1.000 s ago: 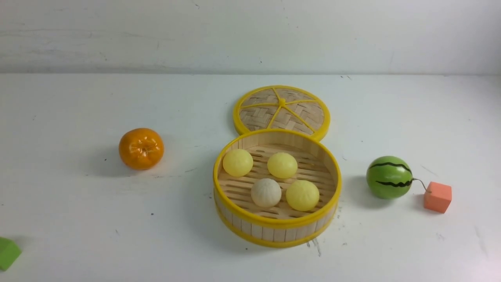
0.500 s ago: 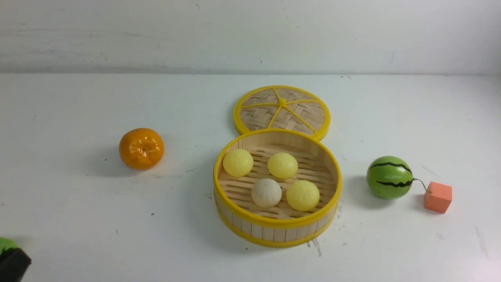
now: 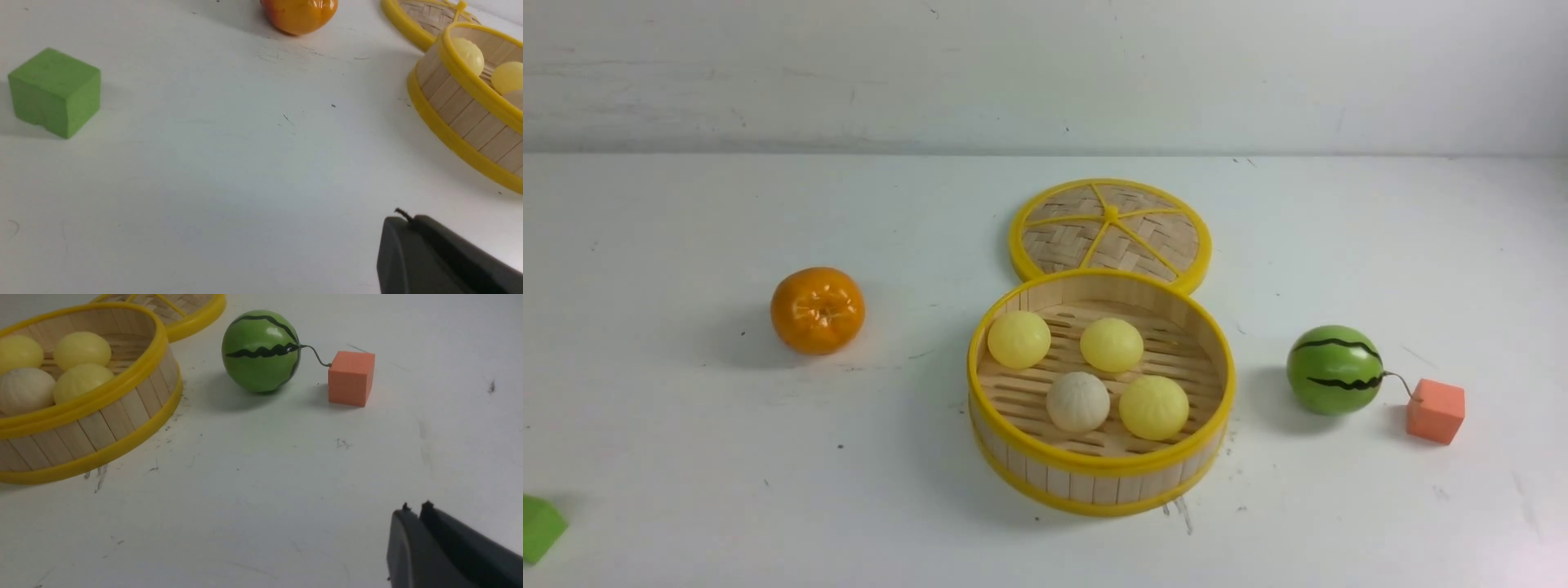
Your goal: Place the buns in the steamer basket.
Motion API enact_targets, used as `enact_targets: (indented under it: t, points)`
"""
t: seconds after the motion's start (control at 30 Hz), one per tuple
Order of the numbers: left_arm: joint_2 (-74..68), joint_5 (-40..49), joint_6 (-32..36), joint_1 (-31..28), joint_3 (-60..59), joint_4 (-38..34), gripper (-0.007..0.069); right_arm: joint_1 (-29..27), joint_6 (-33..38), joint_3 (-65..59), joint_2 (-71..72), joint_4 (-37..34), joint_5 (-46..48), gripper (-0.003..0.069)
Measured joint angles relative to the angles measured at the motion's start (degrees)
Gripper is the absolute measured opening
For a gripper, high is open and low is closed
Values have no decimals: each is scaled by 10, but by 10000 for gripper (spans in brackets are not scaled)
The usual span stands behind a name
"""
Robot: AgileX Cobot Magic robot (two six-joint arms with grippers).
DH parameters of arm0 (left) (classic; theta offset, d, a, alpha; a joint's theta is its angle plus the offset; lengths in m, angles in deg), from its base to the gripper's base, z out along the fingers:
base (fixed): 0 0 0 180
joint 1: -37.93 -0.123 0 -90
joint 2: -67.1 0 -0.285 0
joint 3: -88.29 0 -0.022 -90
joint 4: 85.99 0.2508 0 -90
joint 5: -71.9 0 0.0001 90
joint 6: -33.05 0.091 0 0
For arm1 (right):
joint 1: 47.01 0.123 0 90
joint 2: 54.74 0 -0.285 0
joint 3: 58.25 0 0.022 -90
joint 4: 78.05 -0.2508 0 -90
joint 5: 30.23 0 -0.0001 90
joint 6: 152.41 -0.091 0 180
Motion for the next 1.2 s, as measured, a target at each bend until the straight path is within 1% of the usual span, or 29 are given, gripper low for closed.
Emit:
enact_targets:
  t: [1.2]
  points:
    - [0, 0, 0, 0, 0, -2, -13, 0, 0, 0, 0, 1, -2, 55]
